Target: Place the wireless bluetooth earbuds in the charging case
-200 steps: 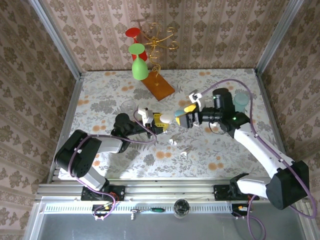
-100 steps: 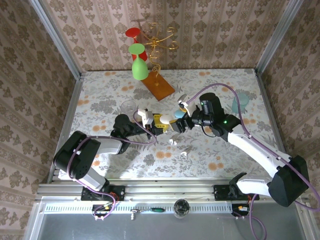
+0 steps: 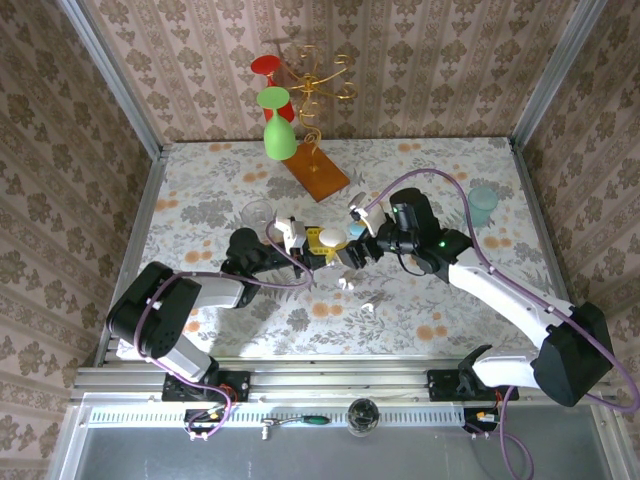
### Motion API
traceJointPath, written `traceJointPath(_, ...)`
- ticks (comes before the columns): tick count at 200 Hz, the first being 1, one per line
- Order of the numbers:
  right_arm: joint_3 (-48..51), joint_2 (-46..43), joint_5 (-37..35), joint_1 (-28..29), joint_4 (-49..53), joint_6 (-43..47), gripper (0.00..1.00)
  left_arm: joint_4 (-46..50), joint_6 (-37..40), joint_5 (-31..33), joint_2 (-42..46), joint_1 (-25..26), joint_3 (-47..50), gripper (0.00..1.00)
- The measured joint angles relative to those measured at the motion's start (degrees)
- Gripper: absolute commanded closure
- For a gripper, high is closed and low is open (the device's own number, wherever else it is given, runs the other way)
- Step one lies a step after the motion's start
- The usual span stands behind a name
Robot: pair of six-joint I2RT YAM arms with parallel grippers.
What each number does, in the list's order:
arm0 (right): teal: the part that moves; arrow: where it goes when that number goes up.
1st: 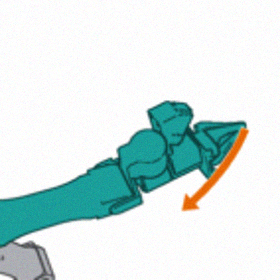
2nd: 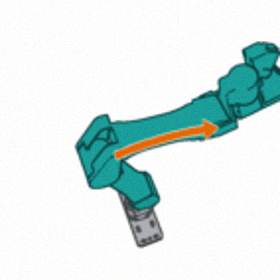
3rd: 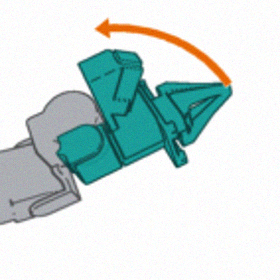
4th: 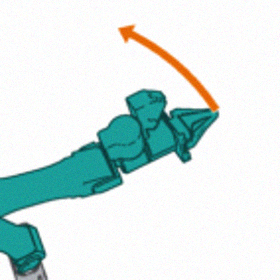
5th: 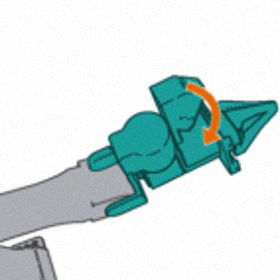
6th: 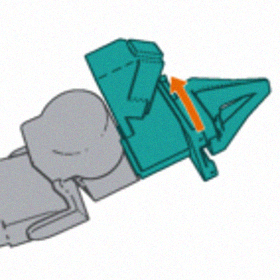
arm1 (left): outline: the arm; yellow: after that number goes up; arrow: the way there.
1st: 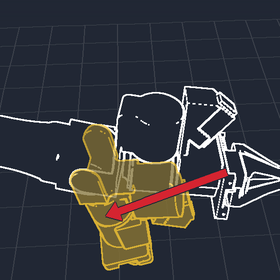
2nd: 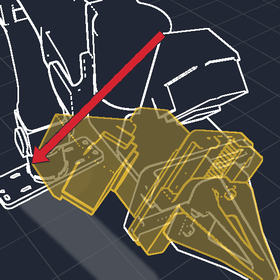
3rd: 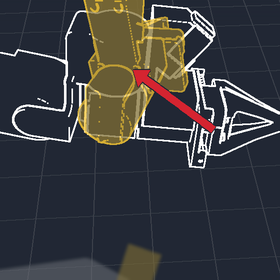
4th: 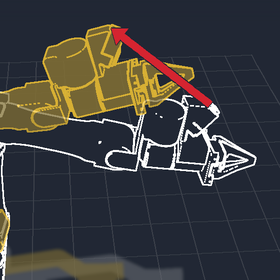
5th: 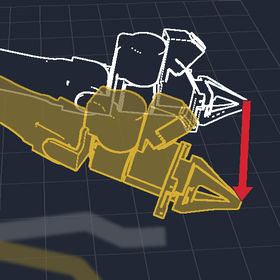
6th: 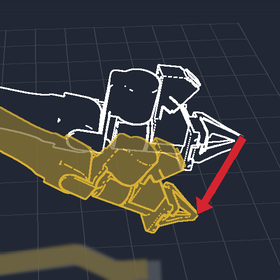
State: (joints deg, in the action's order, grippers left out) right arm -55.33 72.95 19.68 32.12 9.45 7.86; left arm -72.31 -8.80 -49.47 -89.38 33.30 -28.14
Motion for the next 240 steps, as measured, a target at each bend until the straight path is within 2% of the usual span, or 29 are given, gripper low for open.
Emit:
traceJointPath(68, 0.6, -2.4, -5.3, 0.0, -7.1, -5.2, 0.11, 0.2, 1.0, -1.5, 0.0, -0.3, 0.0, 0.68)
traceJointPath(151, 0.6, -0.6, -7.3, 0.0, -7.8, -8.6, 0.09, -0.1, 1.1, -2.1, 0.3, -0.4, 0.8, 0.68)
traceJointPath(192, 4.7, -7.3, -6.3, -0.5, -9.7, -10.7, 0.10, -0.1, 1.1, -1.5, 0.4, -1.6, 1.3, 0.68)
traceJointPath(214, 7.6, -11.5, -7.8, -3.3, -10.5, -15.6, 0.14, -0.1, 1.1, -1.3, 0.9, -2.7, 1.8, 0.68)
traceJointPath(240, 10.0, -12.2, -8.5, -11.1, -9.8, -24.5, 0.16, -0.1, 1.1, -1.0, 1.5, -3.5, 2.3, 0.68)
